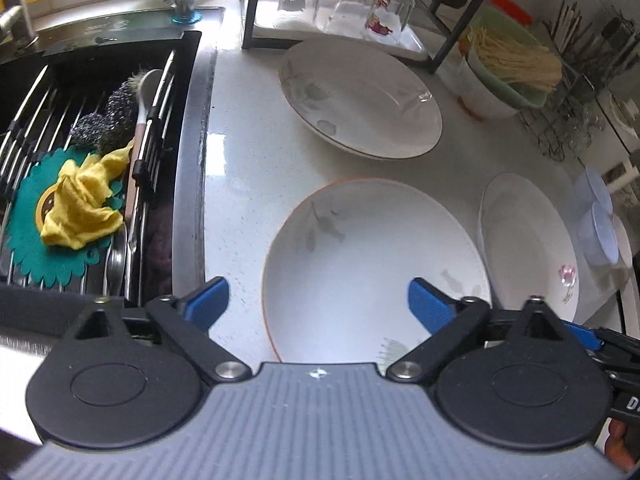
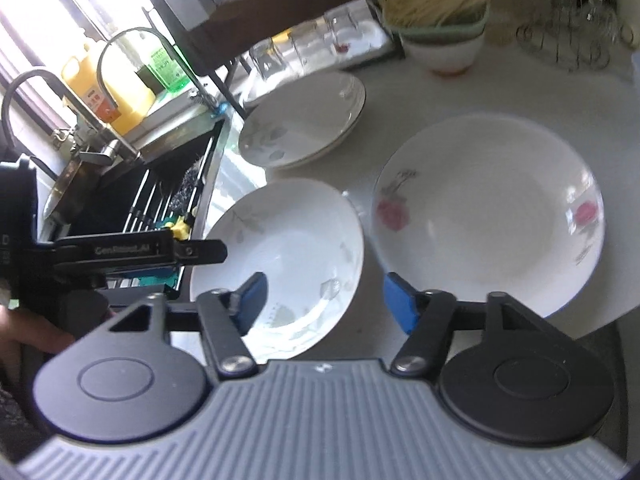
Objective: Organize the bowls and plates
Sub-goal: 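Close both grippers on the rim of the leaf-pattern plate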
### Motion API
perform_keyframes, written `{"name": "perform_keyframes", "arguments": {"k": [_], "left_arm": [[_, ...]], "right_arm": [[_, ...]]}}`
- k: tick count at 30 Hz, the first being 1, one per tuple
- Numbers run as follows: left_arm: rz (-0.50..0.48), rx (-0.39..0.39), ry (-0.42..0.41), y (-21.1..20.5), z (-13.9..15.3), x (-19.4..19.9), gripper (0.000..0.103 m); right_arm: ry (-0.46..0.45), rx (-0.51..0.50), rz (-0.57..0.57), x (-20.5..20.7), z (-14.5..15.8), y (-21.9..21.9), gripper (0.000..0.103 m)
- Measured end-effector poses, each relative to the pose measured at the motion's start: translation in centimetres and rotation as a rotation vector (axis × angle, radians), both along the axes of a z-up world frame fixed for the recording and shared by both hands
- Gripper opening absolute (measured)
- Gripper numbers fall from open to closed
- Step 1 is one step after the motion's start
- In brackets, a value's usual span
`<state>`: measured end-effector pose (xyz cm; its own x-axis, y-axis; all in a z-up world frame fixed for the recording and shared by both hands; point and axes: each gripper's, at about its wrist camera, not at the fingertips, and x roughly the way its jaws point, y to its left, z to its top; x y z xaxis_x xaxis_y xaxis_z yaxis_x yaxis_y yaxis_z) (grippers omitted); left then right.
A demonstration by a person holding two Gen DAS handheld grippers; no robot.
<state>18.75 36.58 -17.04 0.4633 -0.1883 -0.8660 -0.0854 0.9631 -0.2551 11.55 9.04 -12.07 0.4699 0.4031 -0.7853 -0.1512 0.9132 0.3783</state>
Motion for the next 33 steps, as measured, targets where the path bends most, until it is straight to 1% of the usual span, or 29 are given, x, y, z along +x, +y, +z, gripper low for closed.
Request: {"name": "perform_keyframes", "arguments": {"k": [1, 3, 4, 5, 6, 7, 8, 10, 11, 13, 15, 16, 18, 20, 23, 26, 29, 33], "left_arm": [[-0.003, 0.000, 0.004, 0.2, -0.2, 0.2, 0.089], [-0.017, -0.022, 0.009, 0.5, -0.7, 0.8, 0.081], [-0.022, -0.028, 0.014, 0.6, -0.9, 1.0, 0.079], [-0.028, -0.030, 0.016, 0.5, -1.1, 1.2, 0.074], [-0.037, -0.030, 0.019, 0.5, -1.3, 1.5, 0.067], [-0.047, -0.034, 0.028, 0.5, -1.6, 1.8, 0.063], [-0.051, -0.044, 0.033, 0.5, -1.7, 2.1, 0.059], [-0.057, -0.050, 0.037, 0.7, -1.9, 2.4, 0.055], [-0.063, -0.046, 0.039, 0.7, -2.0, 2.6, 0.051], [-0.073, -0.055, 0.043, 1.0, -2.2, 3.0, 0.047], [-0.088, -0.061, 0.052, 1.3, -2.5, 3.5, 0.040], [-0.095, -0.064, 0.055, 1.5, -2.6, 3.7, 0.038], [-0.106, -0.072, 0.065, 1.9, -2.9, 4.2, 0.031], [-0.116, -0.077, 0.069, 2.3, -3.2, 4.5, 0.026], [-0.133, -0.091, 0.067, 2.7, -3.3, 4.8, 0.025], [-0.142, -0.130, 0.084, 3.4, -3.3, 4.9, 0.025], [-0.157, -0.139, 0.087, 3.6, -2.8, 4.9, 0.025], [-0.160, -0.165, 0.091, 4.0, -2.0, 5.0, 0.025]], "right_arm": [[0.016, -0.004, -0.010, 0.1, -0.4, 0.3, 0.056], [0.050, -0.012, -0.039, 0.4, -1.1, 0.6, 0.049], [0.072, -0.013, -0.057, 0.5, -1.4, 0.6, 0.042], [0.095, -0.011, -0.074, 0.7, -1.8, 0.5, 0.037], [0.113, -0.010, -0.088, 0.8, -2.2, 0.4, 0.034], [0.128, -0.011, -0.100, 0.9, -2.6, 0.4, 0.026], [0.143, -0.013, -0.117, 1.0, -2.9, 0.5, 0.022], [0.158, 0.004, -0.146, 1.1, -3.3, 0.5, 0.021], [0.161, 0.020, -0.162, 1.1, -3.4, 0.5, 0.020], [0.166, 0.015, -0.191, 1.2, -3.7, 0.7, 0.016], [0.165, 0.014, -0.208, 1.3, -3.8, 0.9, 0.016], [0.168, 0.017, -0.218, 1.4, -4.0, 1.0, 0.016], [0.179, 0.019, -0.233, 1.6, -4.4, 1.3, 0.013], [0.191, 0.019, -0.247, 1.9, -4.8, 1.6, 0.012], [0.195, 0.019, -0.250, 2.2, -5.2, 1.9, 0.012], [0.200, 0.046, -0.245, 2.4, -5.2, 1.5, 0.012], [0.185, 0.046, -0.204, 2.4, -4.5, 1.3, 0.013], [0.196, 0.059, -0.171, 2.7, -3.7, 1.2, 0.013]]}}
